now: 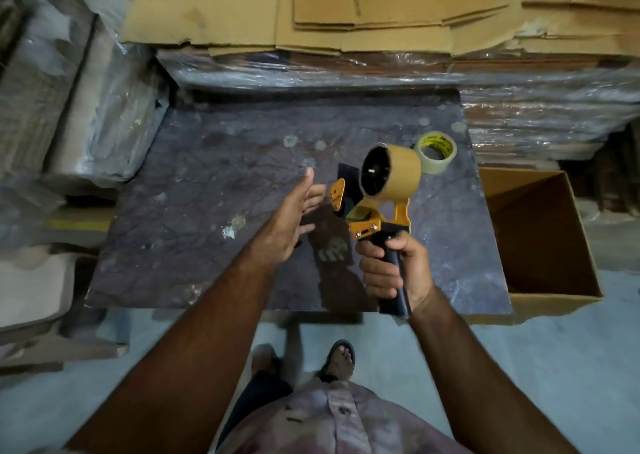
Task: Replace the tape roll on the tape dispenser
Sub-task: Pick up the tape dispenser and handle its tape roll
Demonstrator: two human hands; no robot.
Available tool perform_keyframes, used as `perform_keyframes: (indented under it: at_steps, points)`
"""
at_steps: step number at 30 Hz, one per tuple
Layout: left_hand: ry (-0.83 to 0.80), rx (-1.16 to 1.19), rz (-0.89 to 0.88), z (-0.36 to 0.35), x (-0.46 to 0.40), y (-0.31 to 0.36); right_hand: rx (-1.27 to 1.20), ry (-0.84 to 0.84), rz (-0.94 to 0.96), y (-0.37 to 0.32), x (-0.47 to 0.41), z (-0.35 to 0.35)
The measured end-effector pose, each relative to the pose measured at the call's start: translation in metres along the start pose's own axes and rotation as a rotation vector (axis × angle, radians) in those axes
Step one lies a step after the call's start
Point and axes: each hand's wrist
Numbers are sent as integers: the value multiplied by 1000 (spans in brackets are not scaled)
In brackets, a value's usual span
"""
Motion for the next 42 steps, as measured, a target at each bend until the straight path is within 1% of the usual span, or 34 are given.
perform_keyframes:
  at_steps: [2, 4, 10, 14, 16, 17, 19, 21, 22, 23, 25, 28, 30, 32, 35, 37, 39, 42]
  points:
    - [-44, 7, -13, 1, 2, 10, -28, -129, -13, 6, 4, -6]
    - [-72, 7, -16, 0, 5, 15, -32, -205, -28, 11, 9, -12]
    - [-99, 111, -71, -16, 14, 21, -13, -218, -19, 15, 16, -23]
    - [-99, 85, -119, -19, 17, 25, -27, -234, -14, 14, 19, -21]
    - [-71, 75, -154, -19, 16, 26, -4, -178, 18, 12, 20, -19]
    - [-51, 61, -169, -19, 15, 27, 22, -116, 45, 11, 20, -21]
    - [-21, -27, -195, -20, 15, 31, 135, 97, 110, 10, 22, -23]
    - [51, -139, -237, -19, 14, 37, 292, 358, 182, 8, 22, -25]
    - [95, -188, -248, -20, 14, 41, 349, 458, 202, 7, 21, -25]
    - [137, -250, -261, -21, 14, 45, 383, 533, 207, 7, 19, -25]
    - [187, -384, -269, -24, 13, 50, 401, 631, 188, 5, 17, -25]
    - [245, -466, -209, -30, 11, 56, 361, 664, 176, 3, 16, -25]
    - [271, -489, -180, -32, 12, 59, 325, 608, 190, 3, 16, -24]
    - [280, -511, -166, -30, 14, 59, 266, 519, 191, 5, 17, -24]
    - [237, -478, -184, -22, 16, 54, 227, 467, 172, 4, 18, -25]
    - [174, -427, -228, -15, 19, 50, 209, 475, 161, 2, 19, -25]
    - [156, -359, -274, -9, 25, 47, 194, 488, 154, 0, 22, -24]
    - [142, -355, -456, 2, 30, 37, 192, 500, 141, -1, 24, -25]
Point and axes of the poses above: each hand's wrist, its own x-axis away from the middle knuckle, its own z-axis out of the back of the hand, y = z × x, and after that the axes turned 7 degrees about -x, right-handed
